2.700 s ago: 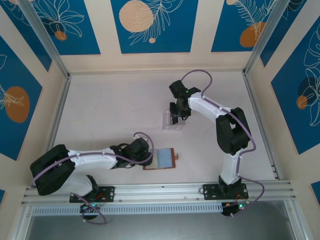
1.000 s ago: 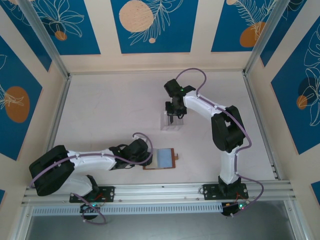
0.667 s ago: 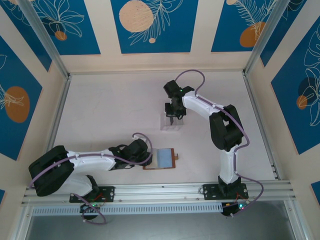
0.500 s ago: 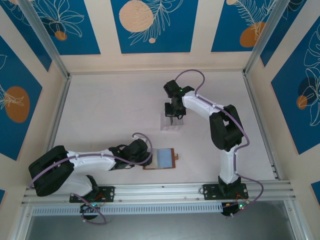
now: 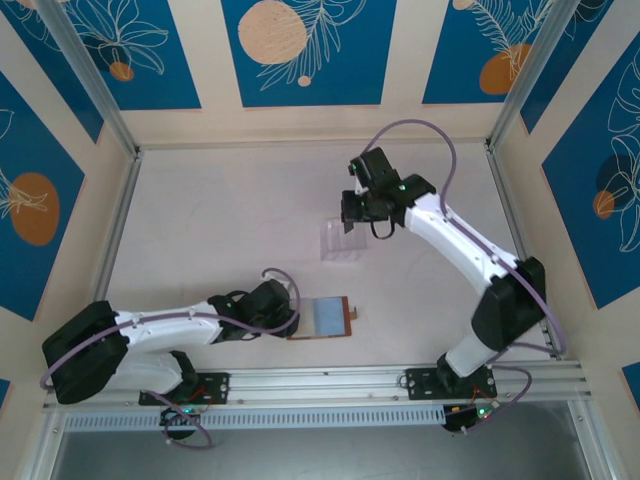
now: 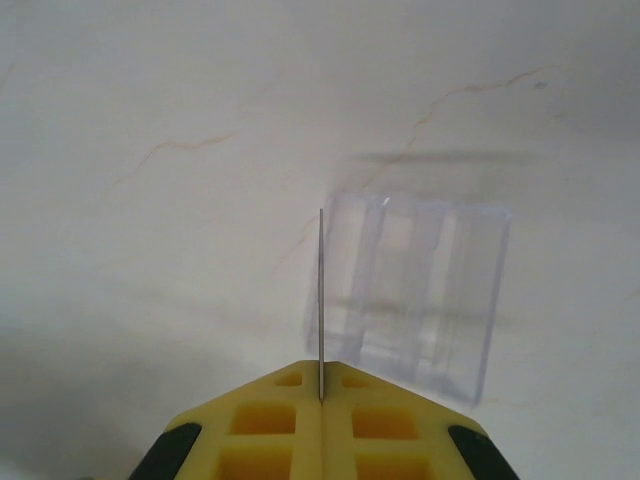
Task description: Put the credit cards into the card holder
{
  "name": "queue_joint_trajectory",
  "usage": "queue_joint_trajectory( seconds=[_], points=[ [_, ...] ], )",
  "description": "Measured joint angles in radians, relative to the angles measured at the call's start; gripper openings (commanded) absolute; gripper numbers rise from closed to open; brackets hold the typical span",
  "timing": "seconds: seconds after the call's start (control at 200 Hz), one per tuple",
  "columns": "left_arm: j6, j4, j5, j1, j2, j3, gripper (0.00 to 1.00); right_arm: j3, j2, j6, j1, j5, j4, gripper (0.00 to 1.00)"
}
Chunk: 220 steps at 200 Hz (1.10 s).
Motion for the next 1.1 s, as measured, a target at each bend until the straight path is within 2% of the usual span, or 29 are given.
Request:
queue_joint_trajectory(
  seconds=[0.225,0.485,0.795,1.1],
  points=[
    [0.019,-0.053,0.0,0.0,0.002,0.024,0.52,-0.336,-0.109,0.052,0.126,-0.099,0.179,0.0],
    [0.027,-0.097,-0.001,0.0,-0.022,0.079,0.53,-0.592,-0.209,0.156,0.139,-0.215,0.426,0.0],
    [0.048,-0.115,-0.023,-0.004,0.119,0.139,0.48,-0.742,-0.227,0.261,0.167,-0.268,0.643,0.0],
    [0.035,-0.092,-0.045,-0.027,0.124,0.117,0.42,-0.835,-0.224,0.341,0.236,-0.253,0.81,0.0]
  ],
)
